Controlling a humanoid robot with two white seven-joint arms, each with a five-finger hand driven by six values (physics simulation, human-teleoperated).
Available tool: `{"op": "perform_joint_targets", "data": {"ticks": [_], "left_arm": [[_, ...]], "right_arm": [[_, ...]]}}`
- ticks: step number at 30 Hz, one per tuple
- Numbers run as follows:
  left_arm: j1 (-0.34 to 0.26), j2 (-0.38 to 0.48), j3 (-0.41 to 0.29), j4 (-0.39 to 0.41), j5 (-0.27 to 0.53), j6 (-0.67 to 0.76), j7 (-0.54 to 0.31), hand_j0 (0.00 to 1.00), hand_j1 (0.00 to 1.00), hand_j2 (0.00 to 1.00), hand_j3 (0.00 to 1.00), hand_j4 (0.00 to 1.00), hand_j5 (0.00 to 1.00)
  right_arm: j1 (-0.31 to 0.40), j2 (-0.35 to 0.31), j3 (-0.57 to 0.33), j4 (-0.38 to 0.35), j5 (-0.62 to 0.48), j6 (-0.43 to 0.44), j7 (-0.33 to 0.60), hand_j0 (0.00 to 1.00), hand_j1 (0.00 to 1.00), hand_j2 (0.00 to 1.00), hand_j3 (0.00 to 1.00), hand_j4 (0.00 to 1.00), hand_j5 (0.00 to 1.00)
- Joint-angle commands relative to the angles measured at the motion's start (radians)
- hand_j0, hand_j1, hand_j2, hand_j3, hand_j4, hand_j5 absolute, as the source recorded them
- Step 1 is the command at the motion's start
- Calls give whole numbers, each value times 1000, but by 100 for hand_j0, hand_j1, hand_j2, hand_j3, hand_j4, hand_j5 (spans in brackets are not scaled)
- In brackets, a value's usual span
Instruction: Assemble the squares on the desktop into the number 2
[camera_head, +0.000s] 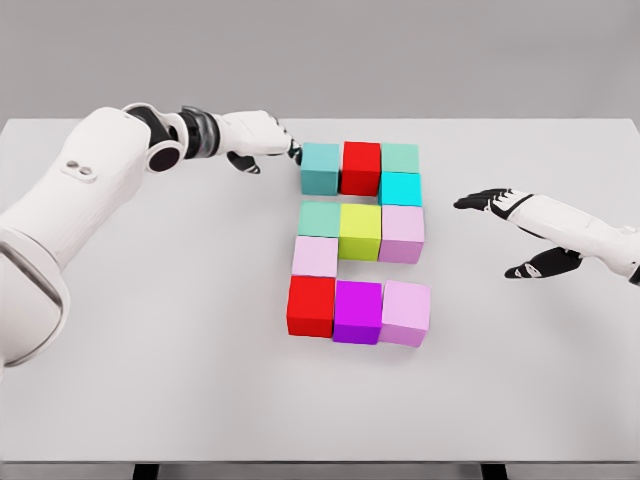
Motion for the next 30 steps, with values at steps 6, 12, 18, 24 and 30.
{"op": "perform_joint_targets", "data": {"ticks": [6,12,18,24,30], "left_arm": [[-2,-1,5,-1,5,1,-3,74,74,74,74,74,74],[-5,8,13,5,6,1,-1,75,75,75,75,75,75],[0,9,10,-1,5,1,-1,75,75,75,75,75,75],[2,5,9,-2,3,1,-3,75,75,75,75,75,75],[2,2,9,-5,3,1,-3,75,75,75,75,75,75]], "right_arm": [[0,-1,0,0,-7,3,-1,100,100,100,100,100,100],[0,-1,0,0,-8,3,-1,100,100,100,100,100,100],[0,-1,0,0,-8,3,-1,100,100,100,100,100,100],[0,-1,0,0,-8,3,-1,100,100,100,100,100,100],[0,-1,0,0,-8,3,-1,100,100,100,100,100,100]]}}
